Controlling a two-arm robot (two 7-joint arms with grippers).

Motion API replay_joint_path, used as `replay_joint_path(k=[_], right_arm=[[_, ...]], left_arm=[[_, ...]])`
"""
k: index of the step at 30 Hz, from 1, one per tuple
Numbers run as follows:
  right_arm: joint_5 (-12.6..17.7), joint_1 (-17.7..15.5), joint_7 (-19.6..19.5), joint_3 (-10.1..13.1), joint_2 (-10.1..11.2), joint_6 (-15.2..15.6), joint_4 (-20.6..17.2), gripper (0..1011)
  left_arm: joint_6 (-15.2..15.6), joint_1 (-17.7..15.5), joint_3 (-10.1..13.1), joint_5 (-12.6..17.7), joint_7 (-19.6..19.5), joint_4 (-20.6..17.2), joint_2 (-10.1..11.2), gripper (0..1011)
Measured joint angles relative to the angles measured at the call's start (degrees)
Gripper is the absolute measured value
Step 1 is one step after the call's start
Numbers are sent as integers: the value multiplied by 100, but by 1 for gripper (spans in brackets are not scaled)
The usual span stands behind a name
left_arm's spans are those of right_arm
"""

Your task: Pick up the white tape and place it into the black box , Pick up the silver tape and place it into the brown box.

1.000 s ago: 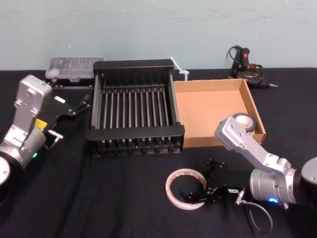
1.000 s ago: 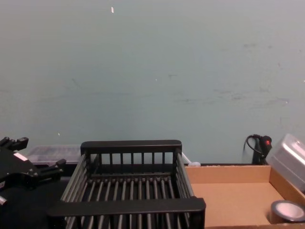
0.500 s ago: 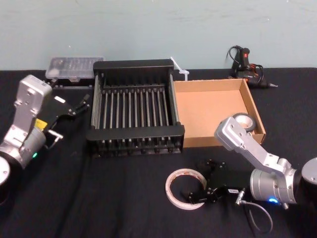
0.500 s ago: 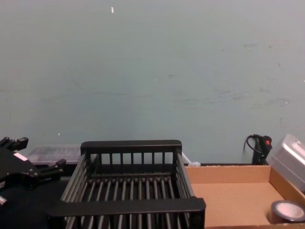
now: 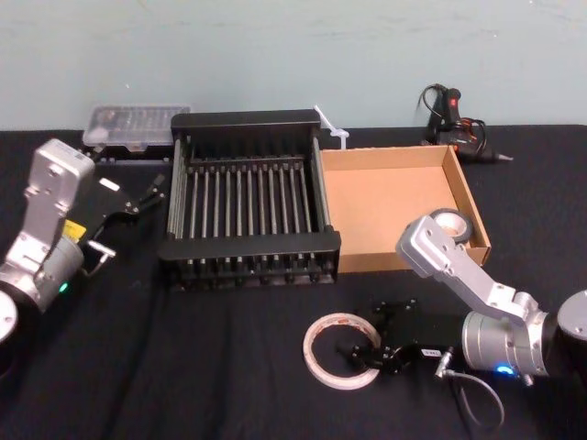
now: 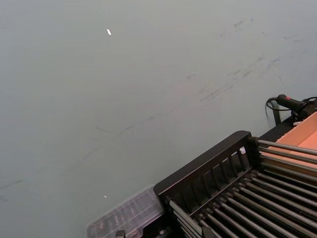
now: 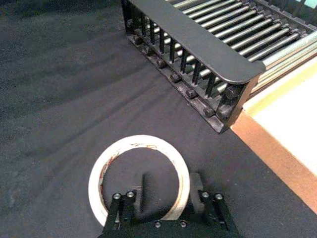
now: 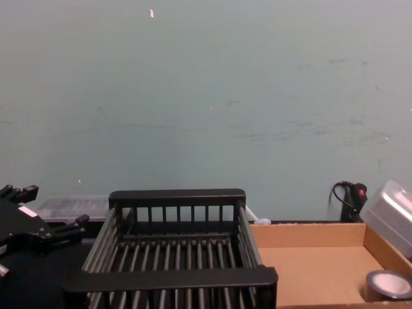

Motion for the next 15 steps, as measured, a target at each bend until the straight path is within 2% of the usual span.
replay_joint_path(k=[1,4,15], right_arm=[[0,0,0,0,0,0,0,618],[1,0,0,0,0,0,0,487],[3,0,0,0,0,0,0,170]], left_arm=[[0,0,0,0,0,0,0,1001],[0,0,0,0,0,0,0,1001],[0,0,0,0,0,0,0,1001]])
